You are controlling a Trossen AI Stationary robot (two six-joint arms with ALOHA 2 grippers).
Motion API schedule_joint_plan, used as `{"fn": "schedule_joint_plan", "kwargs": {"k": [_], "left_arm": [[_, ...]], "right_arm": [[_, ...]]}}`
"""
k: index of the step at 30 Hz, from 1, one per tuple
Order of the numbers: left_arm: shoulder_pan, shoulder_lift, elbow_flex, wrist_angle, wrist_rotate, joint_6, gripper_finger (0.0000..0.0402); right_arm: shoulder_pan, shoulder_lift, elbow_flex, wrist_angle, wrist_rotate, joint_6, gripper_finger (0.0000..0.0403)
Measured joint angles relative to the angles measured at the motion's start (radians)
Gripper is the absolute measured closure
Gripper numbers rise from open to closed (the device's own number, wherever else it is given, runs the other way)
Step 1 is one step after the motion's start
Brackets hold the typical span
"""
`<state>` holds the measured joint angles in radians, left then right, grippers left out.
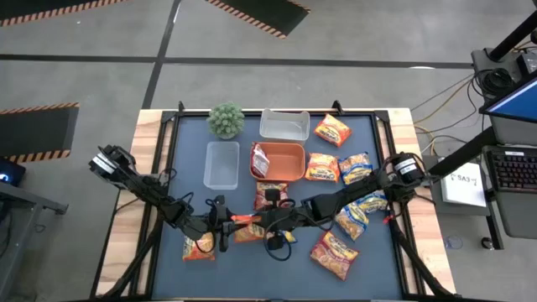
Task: Sort Maruchan noodles
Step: Put the orange noodle pack into the transparent bin
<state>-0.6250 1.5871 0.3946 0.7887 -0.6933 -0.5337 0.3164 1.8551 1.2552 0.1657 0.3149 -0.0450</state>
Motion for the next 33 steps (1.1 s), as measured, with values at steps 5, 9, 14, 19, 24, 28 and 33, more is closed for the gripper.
{"fn": "schedule_joint_plan", "kwargs": {"k": [5,9,14,19,24,28,33], "left_arm": [[0.0,-0.018,0.0,0.0,0.0,0.011,0.0309],[0.0,-0.082,0.0,0.0,0.012,0.081,0.0319],[0.001,-0.211,0.002,-0.006,0.023,0.237,0.0324],[0.015,-0.379,0.004,-0.095,0.021,0.394,0.0325],[0.032,-0.576,0.024,-0.349,-0.08,0.534,0.0325],[0.089,-0.708,0.093,-0.677,-0.154,0.588,0.0326],[0.245,-0.789,0.181,-1.052,-0.175,0.601,0.0326]], "right_arm": [[0.0,-0.062,0.0,-0.059,0.0,0.035,0.0246],[0.0,-0.148,-0.006,-0.153,0.0,0.065,0.0212],[0.0,-0.277,-0.049,-0.239,0.0,0.089,0.0192],[0.009,-0.411,-0.159,-0.224,0.0,0.097,0.0188],[0.008,-0.527,-0.327,-0.049,0.001,0.111,0.0188],[0.008,-0.58,-0.448,0.139,0.0,0.098,0.0188],[0.008,-0.594,-0.529,0.296,0.001,0.055,0.0188]]}}
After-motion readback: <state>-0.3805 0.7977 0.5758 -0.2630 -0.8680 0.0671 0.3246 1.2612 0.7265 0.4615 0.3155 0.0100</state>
